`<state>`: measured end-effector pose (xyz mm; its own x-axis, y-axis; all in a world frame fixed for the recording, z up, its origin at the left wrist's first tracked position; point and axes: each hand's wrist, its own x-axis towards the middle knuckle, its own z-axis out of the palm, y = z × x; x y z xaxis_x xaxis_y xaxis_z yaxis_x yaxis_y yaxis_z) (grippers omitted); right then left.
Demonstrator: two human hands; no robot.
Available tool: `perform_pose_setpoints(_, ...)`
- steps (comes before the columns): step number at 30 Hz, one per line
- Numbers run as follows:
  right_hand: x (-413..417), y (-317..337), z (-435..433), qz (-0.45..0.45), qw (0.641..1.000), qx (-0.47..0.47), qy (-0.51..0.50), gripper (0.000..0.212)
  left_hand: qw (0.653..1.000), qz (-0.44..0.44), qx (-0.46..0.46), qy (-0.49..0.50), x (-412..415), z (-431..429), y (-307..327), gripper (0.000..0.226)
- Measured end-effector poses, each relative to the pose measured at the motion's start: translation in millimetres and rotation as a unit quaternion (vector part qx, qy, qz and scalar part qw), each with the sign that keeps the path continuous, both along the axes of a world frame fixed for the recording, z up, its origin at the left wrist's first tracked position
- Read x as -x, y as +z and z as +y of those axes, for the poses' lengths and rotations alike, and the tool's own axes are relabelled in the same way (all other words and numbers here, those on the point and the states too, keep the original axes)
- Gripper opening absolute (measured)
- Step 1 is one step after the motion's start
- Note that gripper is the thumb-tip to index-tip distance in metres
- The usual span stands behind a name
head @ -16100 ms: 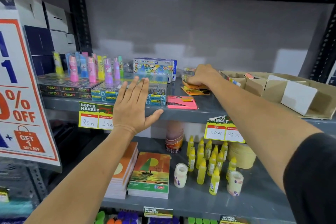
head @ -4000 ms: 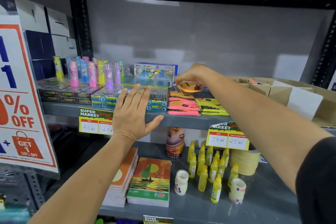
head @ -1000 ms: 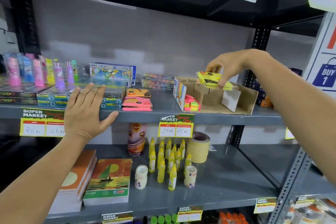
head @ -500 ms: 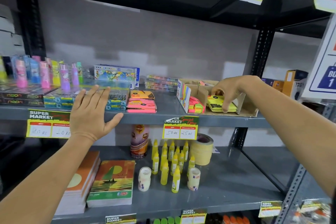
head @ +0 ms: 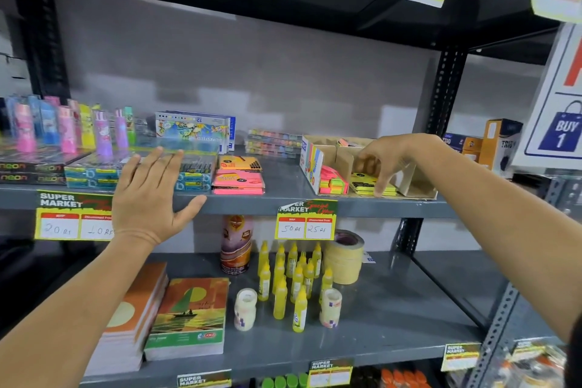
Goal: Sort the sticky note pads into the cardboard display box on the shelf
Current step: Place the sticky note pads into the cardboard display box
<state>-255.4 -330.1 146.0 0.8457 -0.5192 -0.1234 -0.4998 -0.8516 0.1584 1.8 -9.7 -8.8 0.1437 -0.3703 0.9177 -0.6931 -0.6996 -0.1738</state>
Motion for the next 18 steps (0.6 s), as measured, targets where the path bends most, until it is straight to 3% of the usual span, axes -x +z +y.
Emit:
perform_pose_setpoints(6,3.5,3.5,8.5,-0.023,0.999,0.025,-0.011,0.056,1.000,-0.012,0.008,-0.004,-0.4,-0.2,-0.6,0.078)
perform_pose_setpoints(11,2.4,13.2,29.3,-0.166,0.983,0.058,-0.048,0.033,1.000,-0.013,0.009,-0.003,-1.1,-0.3,-1.1,0.078)
perform_pose_setpoints(14,0.6,7.6,55.3,-0.296,0.945,0.104,-0.089,0.031,1.000,-0.011,0.007,-0.004,-2.0,-0.4,-1.1,0.078)
perform_pose_setpoints(18,2.2,-19.1,103.5,-0.478,0.864,0.094,-0.131,0.031,1.000,-0.024,0.012,-0.003,-3.2,-0.5,-1.8,0.077)
